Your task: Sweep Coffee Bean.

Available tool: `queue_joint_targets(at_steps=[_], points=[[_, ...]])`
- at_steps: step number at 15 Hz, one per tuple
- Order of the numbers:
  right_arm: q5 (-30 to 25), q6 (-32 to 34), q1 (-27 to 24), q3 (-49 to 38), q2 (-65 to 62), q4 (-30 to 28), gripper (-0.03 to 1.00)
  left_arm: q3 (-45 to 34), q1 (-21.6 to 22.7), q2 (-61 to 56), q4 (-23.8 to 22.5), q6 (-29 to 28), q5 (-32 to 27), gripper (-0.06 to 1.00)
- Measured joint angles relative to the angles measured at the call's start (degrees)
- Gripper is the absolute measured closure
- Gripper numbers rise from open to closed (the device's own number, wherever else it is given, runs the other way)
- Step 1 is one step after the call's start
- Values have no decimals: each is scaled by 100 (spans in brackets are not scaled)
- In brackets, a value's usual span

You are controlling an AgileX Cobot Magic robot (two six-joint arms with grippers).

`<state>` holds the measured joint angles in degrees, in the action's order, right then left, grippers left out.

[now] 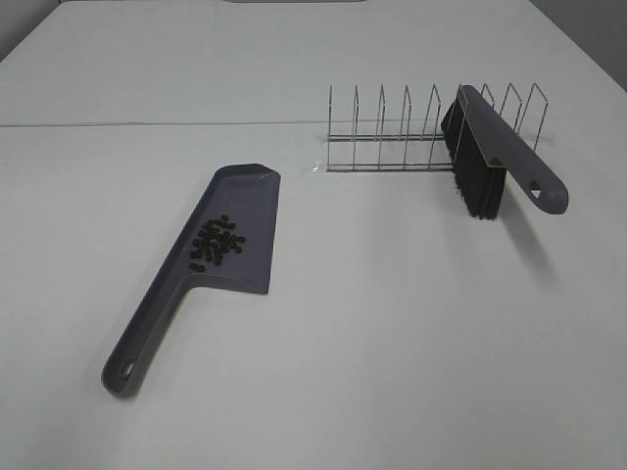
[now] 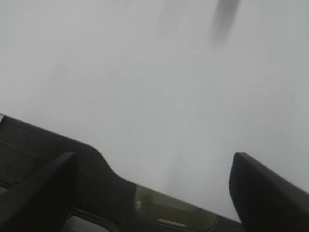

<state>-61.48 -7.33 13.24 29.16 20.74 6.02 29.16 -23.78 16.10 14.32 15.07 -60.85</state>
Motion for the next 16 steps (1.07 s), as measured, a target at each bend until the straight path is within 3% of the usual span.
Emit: queue_joint_targets(at_steps=[8, 10, 13, 16], points=[[0, 0, -46, 0, 0, 0, 17, 0, 23, 0, 0, 0, 0, 32], [0, 0, -269, 0, -34, 11, 17, 0, 350, -11, 0, 0, 0, 32], [11, 0, -745, -11, -647, 17, 17, 0, 1209, -109, 0, 0, 0, 32], [11, 0, -1203, -11, -1341, 29, 17, 0, 1627, -619, 0, 0, 11, 32]])
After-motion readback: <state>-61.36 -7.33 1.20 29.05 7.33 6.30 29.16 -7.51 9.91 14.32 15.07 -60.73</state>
